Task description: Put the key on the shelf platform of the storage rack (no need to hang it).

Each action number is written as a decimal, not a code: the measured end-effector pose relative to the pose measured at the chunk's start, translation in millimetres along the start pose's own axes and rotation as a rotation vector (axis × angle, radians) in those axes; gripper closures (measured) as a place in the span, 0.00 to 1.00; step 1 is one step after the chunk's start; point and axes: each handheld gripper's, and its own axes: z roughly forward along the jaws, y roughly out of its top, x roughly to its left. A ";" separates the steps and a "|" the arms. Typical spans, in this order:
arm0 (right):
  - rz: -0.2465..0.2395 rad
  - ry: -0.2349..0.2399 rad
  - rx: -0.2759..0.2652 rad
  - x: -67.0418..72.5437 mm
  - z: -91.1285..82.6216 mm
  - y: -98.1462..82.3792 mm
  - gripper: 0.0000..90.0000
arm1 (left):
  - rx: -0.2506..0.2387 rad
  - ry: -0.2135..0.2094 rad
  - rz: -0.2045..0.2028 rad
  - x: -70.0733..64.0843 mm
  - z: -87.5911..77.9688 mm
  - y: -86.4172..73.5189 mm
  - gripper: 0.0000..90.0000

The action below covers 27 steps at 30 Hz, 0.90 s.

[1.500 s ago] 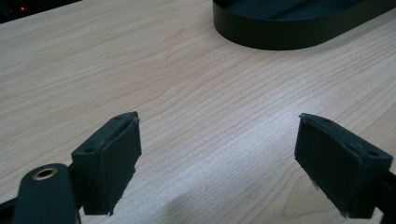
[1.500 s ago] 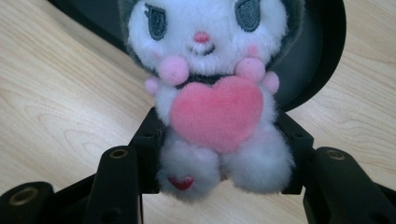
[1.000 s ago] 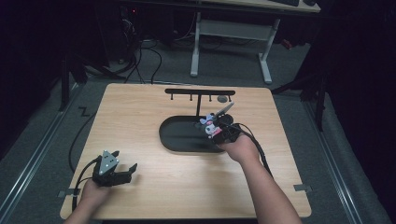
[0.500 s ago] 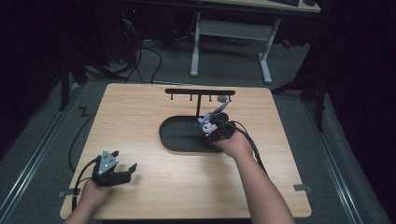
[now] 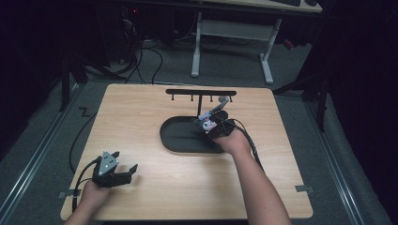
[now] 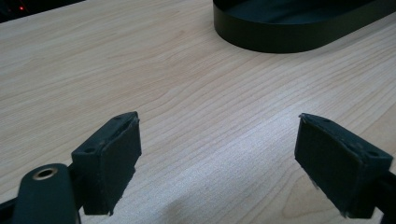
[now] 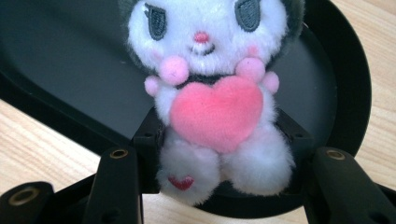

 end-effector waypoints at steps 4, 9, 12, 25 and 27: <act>-0.007 0.001 0.024 0.6 5.6 -1.5 0.54 | -0.001 -0.003 -0.005 0.7 -0.6 0.0 0.17; -0.021 -0.001 0.062 0.7 6.3 -10.1 0.54 | 0.000 -0.002 -0.001 0.3 -0.4 0.1 0.17; -0.018 -0.012 0.075 1.0 4.7 -14.3 0.54 | 0.000 -0.002 0.000 0.1 -0.4 0.2 0.17; -0.001 0.016 0.089 6.4 20.5 -12.3 0.53 | 0.001 -0.004 -0.003 0.3 0.1 0.2 0.17; -0.009 0.014 0.085 6.9 22.0 -11.1 0.52 | 0.000 -0.004 -0.002 0.3 0.1 0.2 0.17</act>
